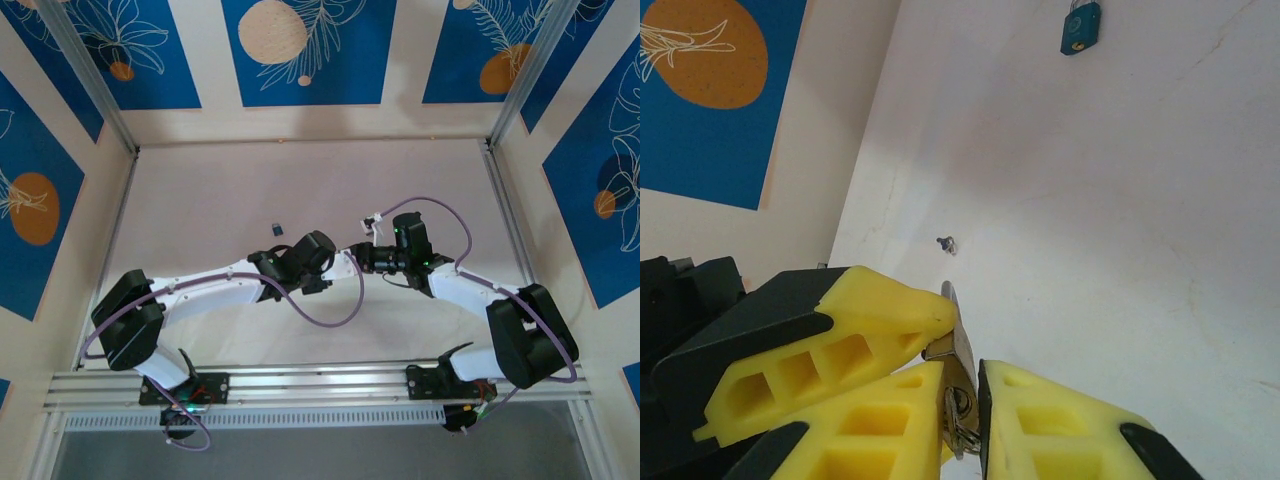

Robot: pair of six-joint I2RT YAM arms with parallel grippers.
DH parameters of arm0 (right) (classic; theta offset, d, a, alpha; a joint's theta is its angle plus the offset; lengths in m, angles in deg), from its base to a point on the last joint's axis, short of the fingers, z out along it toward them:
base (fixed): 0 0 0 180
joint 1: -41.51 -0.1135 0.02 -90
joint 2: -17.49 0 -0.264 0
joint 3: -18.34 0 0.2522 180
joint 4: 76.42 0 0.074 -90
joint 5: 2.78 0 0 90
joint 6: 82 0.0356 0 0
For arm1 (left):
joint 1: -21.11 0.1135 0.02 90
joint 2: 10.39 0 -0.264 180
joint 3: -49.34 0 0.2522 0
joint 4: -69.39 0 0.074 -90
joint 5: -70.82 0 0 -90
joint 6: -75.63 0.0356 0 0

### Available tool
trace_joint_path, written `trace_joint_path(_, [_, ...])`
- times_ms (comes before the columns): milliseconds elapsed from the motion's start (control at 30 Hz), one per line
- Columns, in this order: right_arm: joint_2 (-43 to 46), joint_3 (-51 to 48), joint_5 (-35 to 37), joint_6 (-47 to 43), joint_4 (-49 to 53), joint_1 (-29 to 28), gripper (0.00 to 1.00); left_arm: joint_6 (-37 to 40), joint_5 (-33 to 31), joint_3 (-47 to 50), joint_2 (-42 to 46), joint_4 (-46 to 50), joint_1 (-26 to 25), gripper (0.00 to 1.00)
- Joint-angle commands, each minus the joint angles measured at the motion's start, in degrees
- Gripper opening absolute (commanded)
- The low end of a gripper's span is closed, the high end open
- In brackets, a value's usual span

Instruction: Unlock with the key

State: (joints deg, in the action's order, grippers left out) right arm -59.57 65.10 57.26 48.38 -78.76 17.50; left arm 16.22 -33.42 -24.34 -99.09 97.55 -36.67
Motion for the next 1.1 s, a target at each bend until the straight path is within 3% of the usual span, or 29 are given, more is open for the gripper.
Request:
trace_joint_path(0, [0.9,0.6,0.4,-1.0,1.0,-0.6,0.17,1.1,-0.9,-1.0,-0.5,-1.2,-0.6,0.13])
trace_joint_path(200, [0.3,0.5,0.4,0.6,-0.5,-1.2,0.13,2.1,-1.6,-0.3,-0.7,-3.1,-0.8,0.13])
trace_joint_path(600, [-0.8,-0.8,1.0,6.6,-3.5,-2.7,0.00,9.6,-8.6,6.7,0.1,-21.8,-2.8,0.12])
trace_joint_path(1067, [-3.8,-1.5,0.5,16.3,-8.8,-3.1,0.00,17.3,-13.5,13.7,-1.3,-44.5,-5.4,0.12])
